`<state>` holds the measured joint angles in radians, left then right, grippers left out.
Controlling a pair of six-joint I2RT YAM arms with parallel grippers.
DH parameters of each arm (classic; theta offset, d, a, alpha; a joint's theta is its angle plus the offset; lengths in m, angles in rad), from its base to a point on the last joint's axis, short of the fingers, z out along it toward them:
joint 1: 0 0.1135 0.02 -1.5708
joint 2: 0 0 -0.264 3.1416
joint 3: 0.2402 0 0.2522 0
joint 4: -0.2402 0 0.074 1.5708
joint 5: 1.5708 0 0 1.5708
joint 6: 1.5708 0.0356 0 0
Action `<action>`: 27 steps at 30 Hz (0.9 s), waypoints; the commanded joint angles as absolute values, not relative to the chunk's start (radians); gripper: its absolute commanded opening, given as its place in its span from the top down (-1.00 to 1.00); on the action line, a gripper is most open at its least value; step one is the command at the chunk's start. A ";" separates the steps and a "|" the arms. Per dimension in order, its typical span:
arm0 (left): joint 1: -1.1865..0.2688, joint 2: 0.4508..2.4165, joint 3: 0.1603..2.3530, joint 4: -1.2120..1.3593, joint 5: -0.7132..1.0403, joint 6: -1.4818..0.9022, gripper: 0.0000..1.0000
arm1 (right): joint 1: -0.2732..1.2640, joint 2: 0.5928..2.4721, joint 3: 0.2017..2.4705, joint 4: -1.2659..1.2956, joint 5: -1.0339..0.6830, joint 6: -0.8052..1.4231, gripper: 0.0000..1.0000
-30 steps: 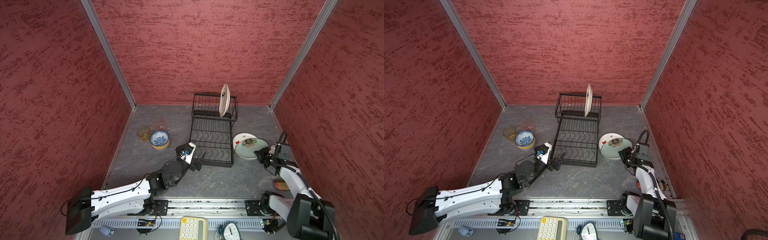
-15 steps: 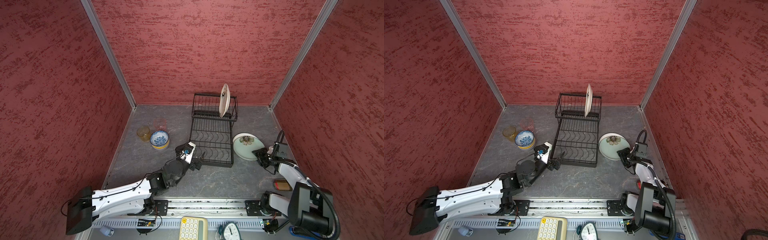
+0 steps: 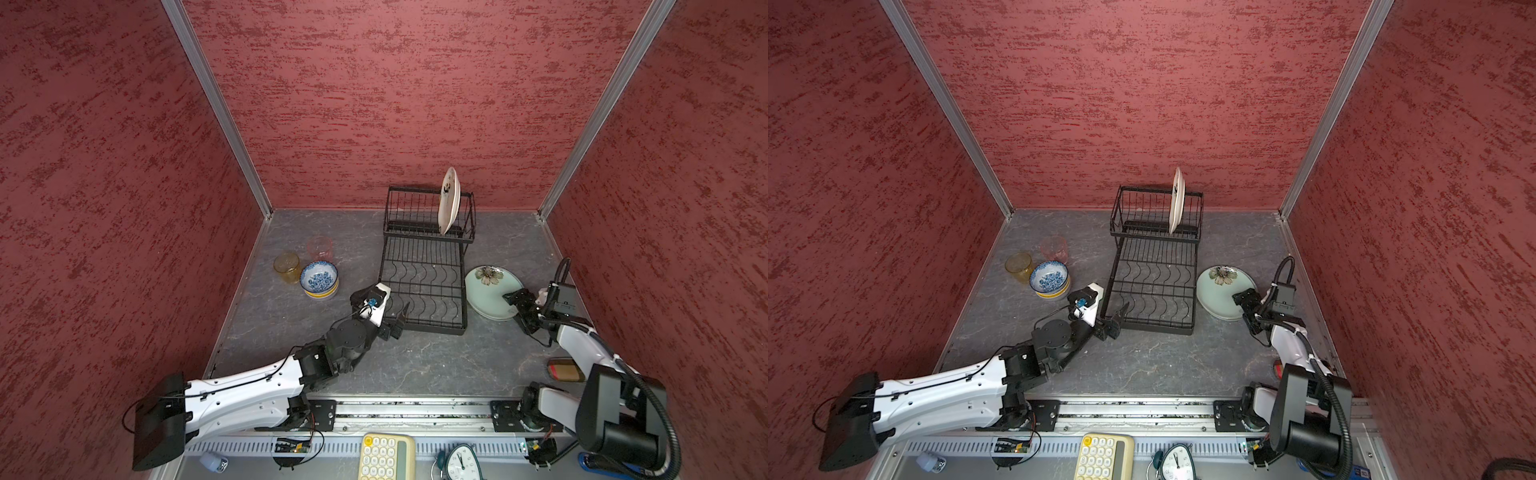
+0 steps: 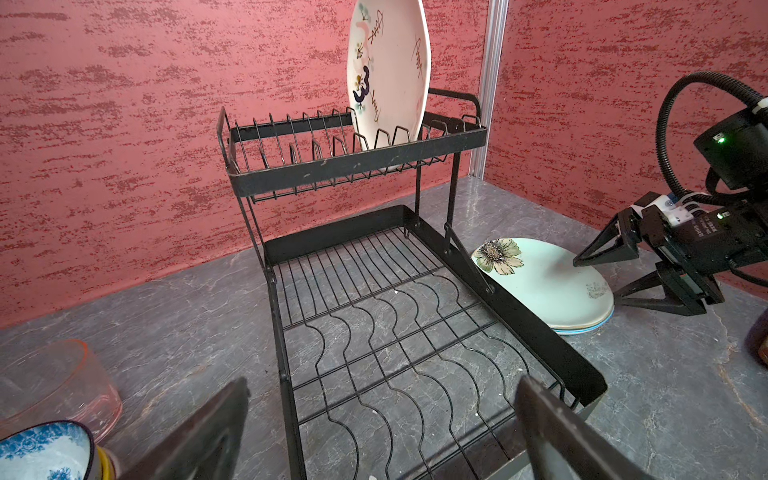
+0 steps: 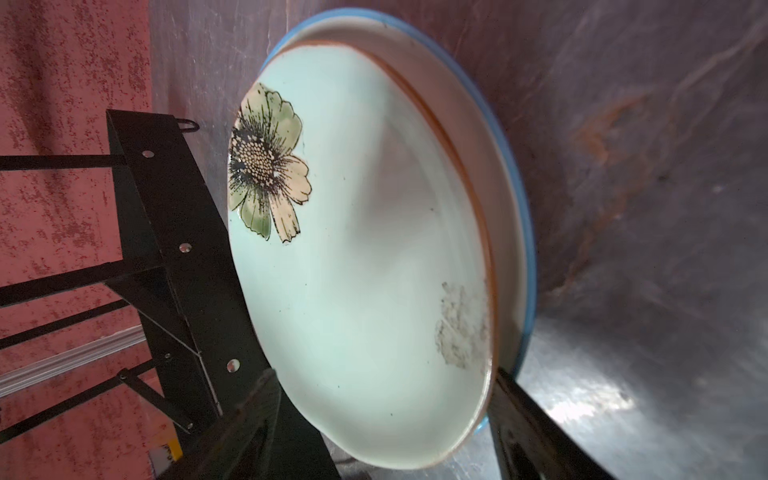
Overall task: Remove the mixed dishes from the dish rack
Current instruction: 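Lower the pale green plate onto the watermelon plate with the right gripper, then open the right gripper and release the pale green plate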
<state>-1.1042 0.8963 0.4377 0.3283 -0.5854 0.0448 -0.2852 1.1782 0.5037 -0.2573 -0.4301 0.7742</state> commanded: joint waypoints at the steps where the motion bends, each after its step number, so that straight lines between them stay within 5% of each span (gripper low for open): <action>1: -1.100 0.894 0.441 0.317 -0.593 0.032 -1.00 | -0.289 1.168 0.539 -0.314 -0.352 0.746 -0.67; 6: -1.094 0.900 0.442 0.311 -0.592 0.020 -1.00 | -0.287 1.121 0.563 -0.332 -0.332 0.724 -0.97; 27: -1.087 0.934 0.473 0.275 -0.586 -0.011 -0.99 | -0.250 1.023 0.620 -0.409 -0.189 0.605 -0.97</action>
<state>-1.0935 0.9264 0.4400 0.2897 -0.5846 0.0074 -0.2710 1.0470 0.5938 -0.4126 -0.1970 0.6350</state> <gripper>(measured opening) 0.996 0.988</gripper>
